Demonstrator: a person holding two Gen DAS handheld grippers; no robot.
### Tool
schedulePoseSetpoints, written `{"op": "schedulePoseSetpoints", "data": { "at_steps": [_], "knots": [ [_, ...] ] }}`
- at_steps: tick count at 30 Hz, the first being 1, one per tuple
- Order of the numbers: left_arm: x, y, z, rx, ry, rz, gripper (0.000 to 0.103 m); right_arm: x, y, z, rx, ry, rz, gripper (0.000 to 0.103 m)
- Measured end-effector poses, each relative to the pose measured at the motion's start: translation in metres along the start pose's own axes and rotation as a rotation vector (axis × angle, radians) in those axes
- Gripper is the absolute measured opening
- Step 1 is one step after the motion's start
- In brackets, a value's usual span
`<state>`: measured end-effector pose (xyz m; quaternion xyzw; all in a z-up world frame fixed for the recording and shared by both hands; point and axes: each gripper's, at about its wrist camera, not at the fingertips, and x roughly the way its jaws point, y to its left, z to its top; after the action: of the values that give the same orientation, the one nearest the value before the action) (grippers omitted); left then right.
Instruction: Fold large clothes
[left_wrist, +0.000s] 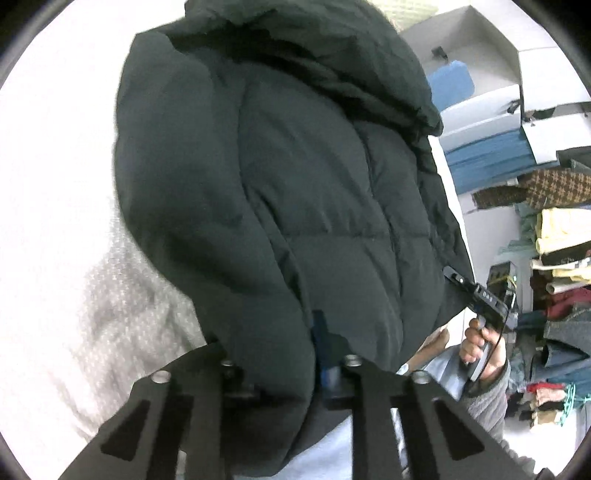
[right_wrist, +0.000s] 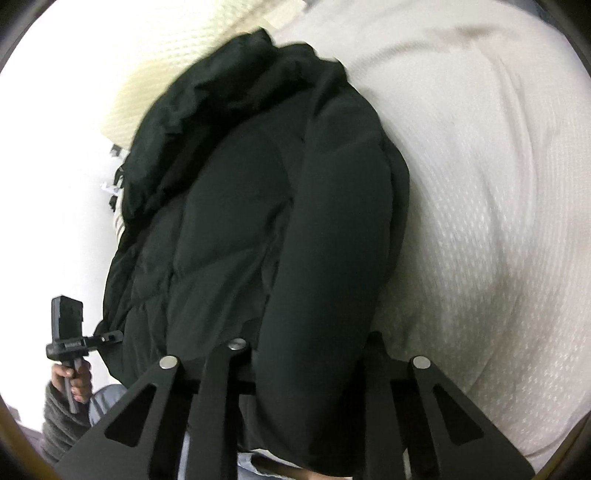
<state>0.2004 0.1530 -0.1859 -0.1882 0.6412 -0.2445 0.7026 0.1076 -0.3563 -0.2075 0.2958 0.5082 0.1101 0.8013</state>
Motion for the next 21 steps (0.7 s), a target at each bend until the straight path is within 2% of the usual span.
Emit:
{"op": "schedulePoseSetpoints", "data": {
  "at_steps": [5,8,12,16,21],
  "knots": [
    [-0.032,-0.017,-0.006,0.002,-0.135,-0.031,0.009,-0.028,0.010,0.006,-0.052,-0.081,0.051,0.015],
    [-0.063,-0.033,-0.010,0.002,-0.247,-0.045,0.009,-0.053,0.019,0.011,-0.081,-0.146,0.087,0.014],
    [-0.103,-0.046,-0.027,0.013,-0.348,-0.098,0.006,-0.086,0.026,0.006,-0.090,-0.211,0.138,0.014],
    [-0.138,-0.051,-0.048,0.003,-0.408,-0.135,0.003,-0.108,0.031,-0.006,-0.071,-0.224,0.177,0.013],
    [-0.179,-0.049,-0.082,-0.004,-0.466,-0.173,0.003,-0.158,0.040,-0.019,-0.089,-0.257,0.263,0.013]
  ]
}}
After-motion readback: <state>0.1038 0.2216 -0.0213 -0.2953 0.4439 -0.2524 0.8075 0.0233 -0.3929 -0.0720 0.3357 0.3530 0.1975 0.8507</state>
